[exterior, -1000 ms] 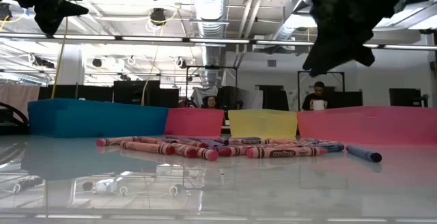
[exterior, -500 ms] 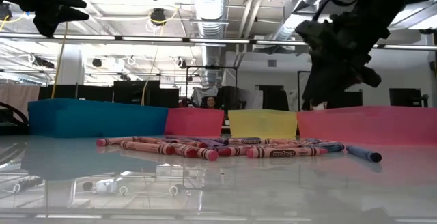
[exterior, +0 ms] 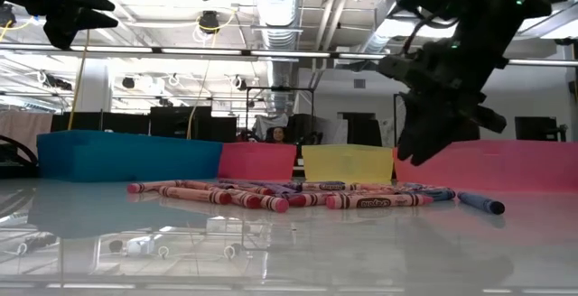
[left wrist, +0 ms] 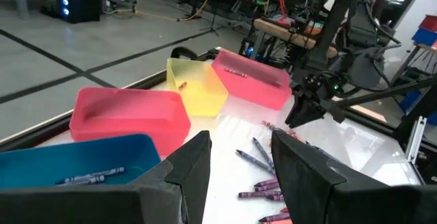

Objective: Sort crayons
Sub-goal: Put the blue crayon into the blue bin

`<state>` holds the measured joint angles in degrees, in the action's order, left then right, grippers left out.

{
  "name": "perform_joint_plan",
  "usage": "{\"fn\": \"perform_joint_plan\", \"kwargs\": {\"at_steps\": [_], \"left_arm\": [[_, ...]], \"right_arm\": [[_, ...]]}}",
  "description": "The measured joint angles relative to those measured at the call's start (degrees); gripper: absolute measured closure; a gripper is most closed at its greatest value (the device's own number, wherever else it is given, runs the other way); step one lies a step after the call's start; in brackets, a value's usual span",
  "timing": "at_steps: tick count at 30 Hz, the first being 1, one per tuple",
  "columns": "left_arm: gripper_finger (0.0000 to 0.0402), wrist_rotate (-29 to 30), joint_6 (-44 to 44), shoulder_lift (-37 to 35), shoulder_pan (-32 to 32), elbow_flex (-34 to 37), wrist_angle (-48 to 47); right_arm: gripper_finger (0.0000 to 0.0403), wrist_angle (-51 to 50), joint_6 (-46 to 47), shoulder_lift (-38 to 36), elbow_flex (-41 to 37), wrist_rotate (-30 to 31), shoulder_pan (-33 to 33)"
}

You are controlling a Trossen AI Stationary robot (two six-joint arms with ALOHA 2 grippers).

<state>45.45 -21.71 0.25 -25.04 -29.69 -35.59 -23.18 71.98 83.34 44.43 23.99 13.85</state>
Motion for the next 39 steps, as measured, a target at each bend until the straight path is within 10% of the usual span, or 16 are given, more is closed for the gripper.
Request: {"fn": "perform_joint_plan", "kwargs": {"at_steps": [29,39], "left_arm": [[0.0256,0.0,-1.7,0.0,0.0,0.0,-1.1],[0.0256,0.0,-1.7,0.0,0.0,0.0,-1.0]], "right_arm": [[0.0302,-17.5,4.7,15.3,12.9,-3.0,2.0],[0.0389,-18.4,3.9,15.2,12.7,-3.0,1.8]]}}
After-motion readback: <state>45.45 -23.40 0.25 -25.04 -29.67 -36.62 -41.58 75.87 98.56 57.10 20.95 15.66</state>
